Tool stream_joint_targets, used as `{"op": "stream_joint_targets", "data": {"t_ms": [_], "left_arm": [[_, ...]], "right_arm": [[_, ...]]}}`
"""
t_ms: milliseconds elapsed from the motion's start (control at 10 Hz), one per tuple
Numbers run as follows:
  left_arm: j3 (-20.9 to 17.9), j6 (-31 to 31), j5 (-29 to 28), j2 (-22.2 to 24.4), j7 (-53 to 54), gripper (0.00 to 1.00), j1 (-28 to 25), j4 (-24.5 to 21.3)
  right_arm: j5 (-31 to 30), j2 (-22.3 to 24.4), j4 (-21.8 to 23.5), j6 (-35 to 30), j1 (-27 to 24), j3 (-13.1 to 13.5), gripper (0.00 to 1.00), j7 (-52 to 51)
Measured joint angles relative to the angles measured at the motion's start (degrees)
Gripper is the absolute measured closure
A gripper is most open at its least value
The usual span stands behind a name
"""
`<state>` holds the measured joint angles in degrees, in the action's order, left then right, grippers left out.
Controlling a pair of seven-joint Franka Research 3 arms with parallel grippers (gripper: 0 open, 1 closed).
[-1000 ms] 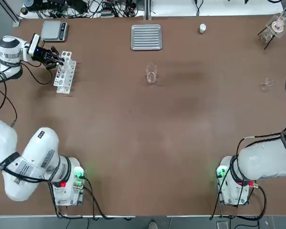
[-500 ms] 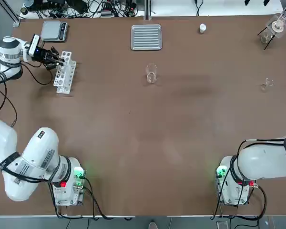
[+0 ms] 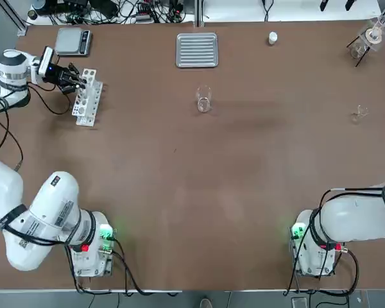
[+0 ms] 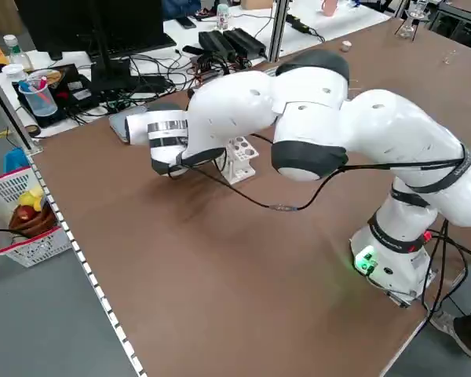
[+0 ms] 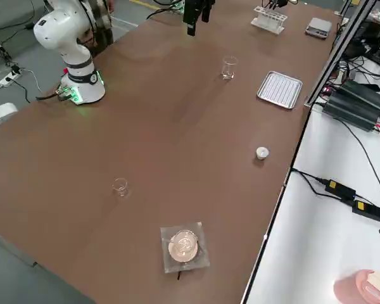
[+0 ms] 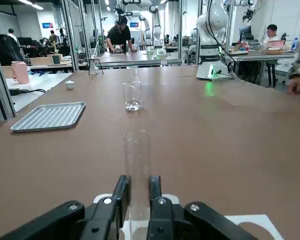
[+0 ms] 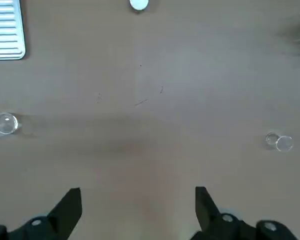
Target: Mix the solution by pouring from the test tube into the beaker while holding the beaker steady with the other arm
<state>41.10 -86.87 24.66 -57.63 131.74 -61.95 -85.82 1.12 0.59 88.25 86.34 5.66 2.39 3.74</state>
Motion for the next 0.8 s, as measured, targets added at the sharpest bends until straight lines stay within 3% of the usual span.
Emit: {"op": "stream_joint_targets", "data": {"t_ms": [800], "left_arm": [[0.4,-0.7,0.0,0.1,0.1,0.68,0.0,0.4]], "right_arm": [[-0.1,0.0,0.0,0.8,-0.1,0.2,0.00,0.1]]}}
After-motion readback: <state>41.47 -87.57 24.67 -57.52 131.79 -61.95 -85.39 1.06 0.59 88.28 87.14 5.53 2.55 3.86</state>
